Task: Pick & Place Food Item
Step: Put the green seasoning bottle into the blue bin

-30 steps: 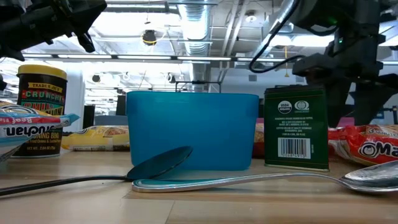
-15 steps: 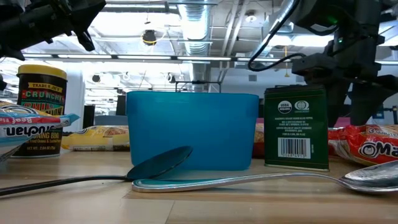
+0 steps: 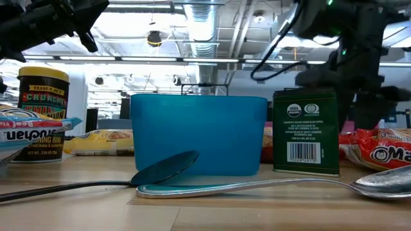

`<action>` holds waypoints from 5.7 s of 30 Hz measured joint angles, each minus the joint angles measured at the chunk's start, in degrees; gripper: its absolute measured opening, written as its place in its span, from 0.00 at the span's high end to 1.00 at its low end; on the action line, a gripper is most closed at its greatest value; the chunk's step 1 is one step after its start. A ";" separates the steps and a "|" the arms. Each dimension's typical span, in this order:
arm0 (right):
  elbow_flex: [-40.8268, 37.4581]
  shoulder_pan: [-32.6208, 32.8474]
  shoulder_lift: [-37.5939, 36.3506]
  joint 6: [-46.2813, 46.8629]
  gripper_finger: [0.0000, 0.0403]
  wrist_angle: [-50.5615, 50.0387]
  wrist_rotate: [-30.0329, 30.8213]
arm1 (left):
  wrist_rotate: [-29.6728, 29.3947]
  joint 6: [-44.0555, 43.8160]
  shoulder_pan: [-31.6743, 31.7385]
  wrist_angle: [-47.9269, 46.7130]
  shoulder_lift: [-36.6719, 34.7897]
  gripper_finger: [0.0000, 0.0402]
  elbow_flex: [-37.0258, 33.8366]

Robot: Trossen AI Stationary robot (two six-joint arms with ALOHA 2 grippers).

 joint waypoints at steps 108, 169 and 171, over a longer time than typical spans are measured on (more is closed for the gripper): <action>0.04 -10.58 1.61 -67.47 0.55 86.08 18.54 | 0.02 1.41 -0.44 19.71 31.74 0.98 0.00; 0.04 -17.45 19.40 -51.23 0.53 120.09 7.42 | -30.56 24.60 -20.57 20.44 62.60 0.38 21.57; 0.04 -17.37 19.40 -52.68 0.53 120.07 6.39 | -30.56 20.47 -19.67 18.14 61.55 0.32 21.57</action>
